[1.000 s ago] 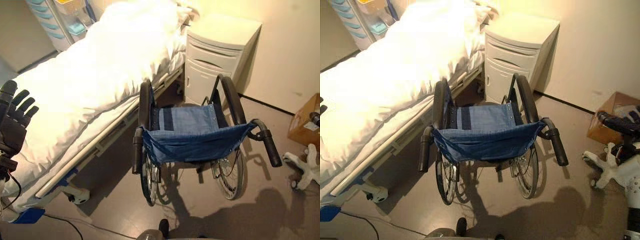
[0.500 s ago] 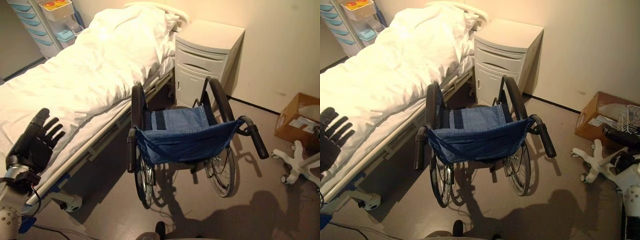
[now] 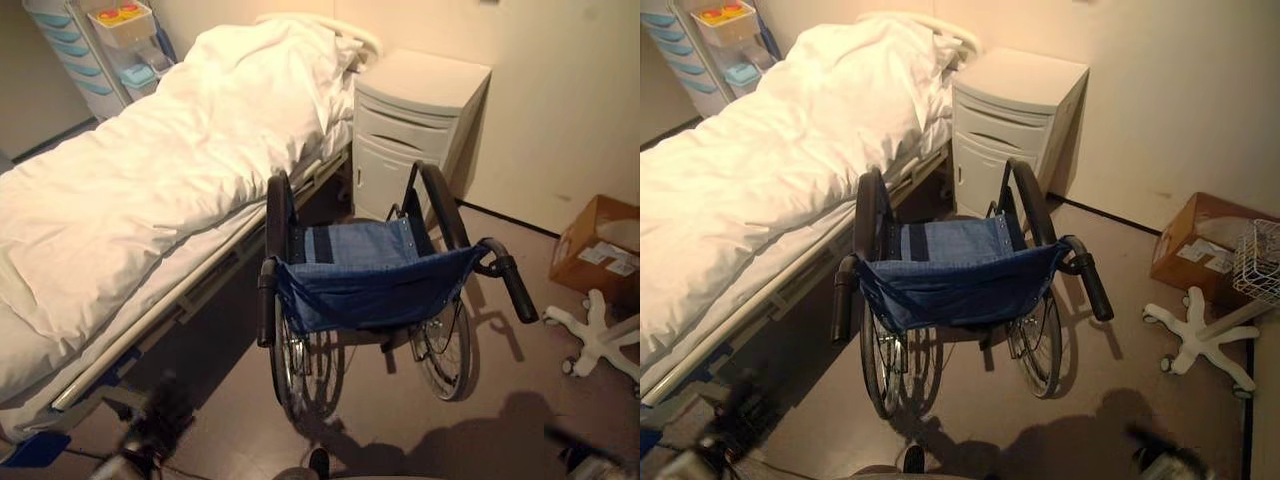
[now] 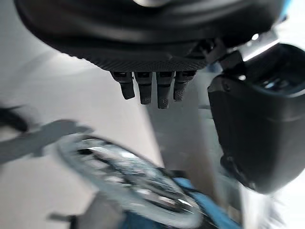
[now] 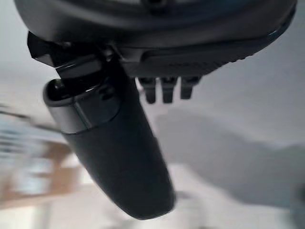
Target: Push the wheelchair next to the bed
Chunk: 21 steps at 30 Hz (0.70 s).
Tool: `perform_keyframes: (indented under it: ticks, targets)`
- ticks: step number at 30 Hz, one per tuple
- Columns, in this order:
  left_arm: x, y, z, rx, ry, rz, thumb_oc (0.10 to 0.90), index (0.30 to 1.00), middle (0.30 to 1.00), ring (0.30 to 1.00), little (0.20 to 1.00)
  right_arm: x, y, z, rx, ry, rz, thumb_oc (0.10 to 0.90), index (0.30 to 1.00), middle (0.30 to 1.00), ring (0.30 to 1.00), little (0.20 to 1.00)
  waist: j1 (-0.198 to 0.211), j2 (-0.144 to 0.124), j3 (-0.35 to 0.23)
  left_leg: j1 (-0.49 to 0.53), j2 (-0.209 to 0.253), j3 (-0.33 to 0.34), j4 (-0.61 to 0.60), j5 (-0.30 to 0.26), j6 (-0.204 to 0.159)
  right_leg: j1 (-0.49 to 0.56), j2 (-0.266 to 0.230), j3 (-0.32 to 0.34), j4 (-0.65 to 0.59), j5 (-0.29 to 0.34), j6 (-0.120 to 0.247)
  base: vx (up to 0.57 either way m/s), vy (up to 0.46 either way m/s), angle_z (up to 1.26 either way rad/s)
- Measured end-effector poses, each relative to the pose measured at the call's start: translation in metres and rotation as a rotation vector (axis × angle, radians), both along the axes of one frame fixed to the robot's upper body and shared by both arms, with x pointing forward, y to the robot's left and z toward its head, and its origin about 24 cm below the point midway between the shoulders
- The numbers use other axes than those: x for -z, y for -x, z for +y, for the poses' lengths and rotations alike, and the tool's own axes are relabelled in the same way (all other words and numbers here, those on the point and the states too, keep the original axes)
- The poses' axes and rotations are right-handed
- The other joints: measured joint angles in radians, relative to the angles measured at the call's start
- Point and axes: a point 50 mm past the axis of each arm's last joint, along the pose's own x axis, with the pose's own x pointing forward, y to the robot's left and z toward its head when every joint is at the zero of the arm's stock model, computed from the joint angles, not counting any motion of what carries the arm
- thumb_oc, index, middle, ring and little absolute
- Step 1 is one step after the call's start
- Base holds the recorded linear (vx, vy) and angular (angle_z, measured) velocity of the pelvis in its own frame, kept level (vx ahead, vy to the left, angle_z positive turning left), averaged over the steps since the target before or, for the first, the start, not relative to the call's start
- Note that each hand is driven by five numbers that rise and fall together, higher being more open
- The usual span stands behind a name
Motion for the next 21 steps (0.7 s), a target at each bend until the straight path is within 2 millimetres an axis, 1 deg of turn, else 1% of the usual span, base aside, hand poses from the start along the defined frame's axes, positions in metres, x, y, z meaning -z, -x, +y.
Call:
perform_keyframes:
  ticks: [1, 2, 3, 5, 6, 7, 8, 9, 11, 13, 15, 17, 21]
  targets:
    - [0.012, 0.008, -0.016, 0.001, 0.051, 0.058, 0.8, 0.9, 0.9, 0.9, 0.9, 0.011, 0.011, 0.016, 0.013, -0.064, 0.038, 0.8, 0.9, 0.9, 0.9, 0.9, 0.001, -0.001, -0.009, 0.0, 0.0, 0.0, -0.003, 0.0, 0.0, 0.0, 0.0, 0.0, 0.0, 0.0, 0.0, 0.0, 0.0, 0.0]
    - [0.017, 0.013, -0.023, 0.002, 0.072, 0.082, 0.8, 0.9, 0.9, 0.9, 0.9, 0.015, 0.015, 0.023, 0.016, -0.09, 0.051, 0.8, 0.9, 0.9, 0.9, 0.9, 0.0, -0.001, -0.01, 0.0, 0.0, 0.0, -0.003, 0.0, 0.0, 0.0, 0.0, 0.0, 0.0, 0.0, 0.0, 0.0, 0.0, 0.0]
    - [0.025, 0.022, -0.037, 0.009, 0.107, 0.129, 0.8, 0.9, 0.9, 0.9, 0.9, 0.022, 0.023, 0.035, 0.002, -0.137, 0.074, 0.8, 0.9, 0.9, 0.9, 0.9, 0.001, -0.003, -0.011, -0.001, 0.0, 0.0, -0.003, 0.001, 0.0, -0.001, 0.0, -0.001, 0.0, 0.0, 0.0, 0.0, 0.0, 0.0]
    - [0.032, 0.032, -0.047, -0.01, 0.141, 0.176, 0.8, 0.9, 0.9, 0.9, 0.9, 0.028, 0.03, 0.047, -0.015, -0.198, 0.08, 0.8, 0.9, 0.9, 0.9, 0.9, 0.002, -0.007, -0.016, -0.001, 0.001, 0.0, -0.003, 0.001, 0.001, -0.001, 0.0, -0.001, 0.0, 0.0, 0.0, 0.0, 0.031, 0.03]
    - [0.037, 0.041, -0.052, -0.015, 0.15, 0.216, 0.8, 0.9, 0.9, 0.9, 0.9, 0.031, 0.033, 0.056, -0.091, -0.23, 0.093, 0.8, 0.9, 0.9, 0.9, 0.9, 0.001, -0.01, -0.018, -0.002, 0.001, 0.0, -0.003, 0.001, 0.001, -0.002, 0.0, -0.003, 0.0, 0.0, 0.0, 0.0, 0.04, 0.01]
    - [0.039, 0.043, -0.053, -0.017, 0.15, 0.235, 0.8, 0.9, 0.9, 0.9, 0.9, 0.033, 0.035, 0.058, -0.128, -0.242, 0.104, 0.8, 0.9, 0.9, 0.9, 0.9, 0.001, -0.011, -0.019, -0.002, 0.001, 0.0, -0.003, 0.001, 0.001, -0.001, 0.0, -0.003, 0.0, 0.0, 0.0, 0.0, 0.0, 0.0]
    - [0.042, 0.05, -0.056, -0.002, 0.16, 0.287, 0.8, 0.9, 0.9, 0.9, 0.9, 0.035, 0.037, 0.063, -0.173, -0.29, 0.1, 0.8, 0.9, 0.9, 0.9, 0.9, -0.005, -0.014, -0.024, -0.002, 0.0, 0.001, -0.002, 0.001, 0.001, -0.001, 0.0, -0.003, 0.0, 0.0, 0.0, 0.0, 0.0, 0.0]
    - [0.043, 0.05, -0.058, 0.006, 0.164, 0.299, 0.8, 0.9, 0.9, 0.9, 0.9, 0.036, 0.037, 0.065, -0.19, -0.311, 0.095, 0.8, 0.9, 0.9, 0.9, 0.9, -0.005, -0.015, -0.025, -0.003, 0.0, 0.001, -0.003, 0.001, 0.001, -0.001, -0.001, -0.003, 0.0, 0.0, 0.0, 0.01, 0.03, 0.03]
    - [0.047, 0.059, -0.064, 0.053, 0.158, 0.377, 0.8, 0.9, 0.9, 0.9, 0.9, 0.04, 0.037, 0.076, -0.348, -0.377, 0.099, 0.8, 0.9, 0.9, 0.9, 0.9, -0.007, -0.02, -0.028, -0.003, -0.001, 0.0, -0.002, 0.002, 0.003, 0.0, 0.0, -0.003, 0.0, -0.001, -0.001, 0.0, 0.0, 0.0]
    - [0.049, 0.066, -0.067, 0.067, 0.16, 0.413, 0.8, 0.9, 0.9, 0.9, 0.9, 0.041, 0.033, 0.084, -0.391, -0.42, 0.052, 0.8, 0.9, 0.9, 0.9, 0.9, -0.023, -0.024, -0.031, -0.004, -0.001, -0.001, 0.0, 0.004, 0.005, -0.001, 0.0, -0.003, 0.0, -0.001, -0.001, 0.0, 0.0, 0.0]
    - [0.05, 0.069, -0.069, 0.106, 0.147, 0.445, 0.8, 0.9, 0.9, 0.9, 0.9, 0.042, 0.03, 0.087, -0.432, -0.446, 0.027, 0.8, 0.9, 0.9, 0.9, 0.9, -0.03, -0.027, -0.033, -0.003, 0.0, 0.0, 0.0, 0.003, 0.004, -0.001, 0.0, -0.002, 0.0, -0.001, -0.002, 0.0, 0.0, 0.0]
    - [0.05, 0.072, -0.07, 0.171, 0.124, 0.477, 0.8, 0.9, 0.9, 0.9, 0.9, 0.041, 0.029, 0.087, -0.499, -0.464, 0.02, 0.8, 0.9, 0.9, 0.9, 0.9, -0.035, -0.031, -0.038, -0.003, 0.001, 0.0, -0.003, 0.001, 0.001, -0.001, 0.001, -0.002, 0.0, -0.001, -0.002, 0.0, 0.0, 0.0]
    - [0.051, 0.073, -0.071, 0.2, 0.113, 0.495, 0.8, 0.9, 0.9, 0.9, 0.9, 0.041, 0.029, 0.087, -0.514, -0.501, 0.006, 0.8, 0.9, 0.9, 0.9, 0.9, -0.034, -0.036, -0.041, -0.004, 0.001, 0.0, -0.003, 0.001, 0.001, -0.001, 0.001, -0.002, 0.0, -0.002, -0.003, 0.0, 0.0, 0.0]
